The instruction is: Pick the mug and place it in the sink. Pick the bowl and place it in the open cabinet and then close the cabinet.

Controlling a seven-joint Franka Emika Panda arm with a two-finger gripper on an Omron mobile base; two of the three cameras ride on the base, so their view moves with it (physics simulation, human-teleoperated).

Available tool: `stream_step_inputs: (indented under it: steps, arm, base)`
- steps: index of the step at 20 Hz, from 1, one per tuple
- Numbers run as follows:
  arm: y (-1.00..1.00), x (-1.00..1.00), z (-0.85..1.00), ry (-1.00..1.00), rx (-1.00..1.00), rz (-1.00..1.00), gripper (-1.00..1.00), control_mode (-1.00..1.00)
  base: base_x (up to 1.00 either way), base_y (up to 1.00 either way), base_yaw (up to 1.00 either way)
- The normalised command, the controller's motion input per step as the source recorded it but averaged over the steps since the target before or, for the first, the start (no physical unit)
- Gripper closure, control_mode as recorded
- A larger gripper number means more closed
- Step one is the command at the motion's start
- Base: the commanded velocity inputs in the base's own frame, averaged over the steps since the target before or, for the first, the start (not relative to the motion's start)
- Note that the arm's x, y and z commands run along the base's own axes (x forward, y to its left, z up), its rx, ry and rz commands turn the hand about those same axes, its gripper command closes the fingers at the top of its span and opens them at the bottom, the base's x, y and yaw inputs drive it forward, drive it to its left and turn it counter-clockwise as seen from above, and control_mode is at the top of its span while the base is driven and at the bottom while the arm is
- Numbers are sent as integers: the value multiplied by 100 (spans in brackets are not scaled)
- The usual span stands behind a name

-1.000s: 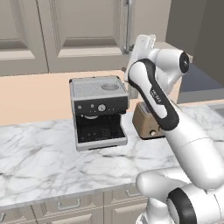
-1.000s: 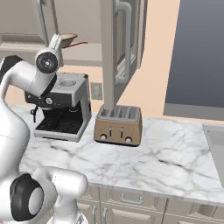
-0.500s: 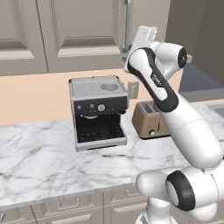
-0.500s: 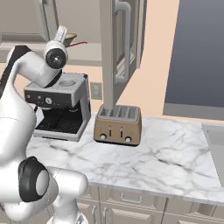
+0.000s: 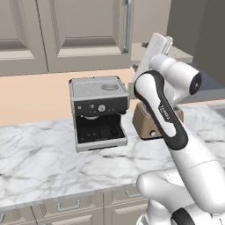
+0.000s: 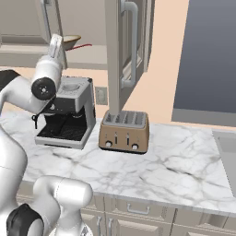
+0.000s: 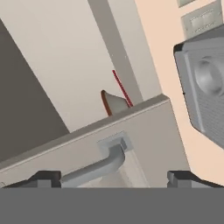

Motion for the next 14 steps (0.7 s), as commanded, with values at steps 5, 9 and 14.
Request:
stream_step_inputs:
  steps: [5, 9, 14]
  arm:
    - [-27, -75, 12, -3, 2, -19, -100, -100]
    - [-38, -95, 29, 21, 8, -20, -100, -100]
    - [-36, -100, 56, 35, 10, -19, -100, -100]
  base:
    - [0, 0, 0]
    - [0, 0, 0]
    - [0, 0, 0]
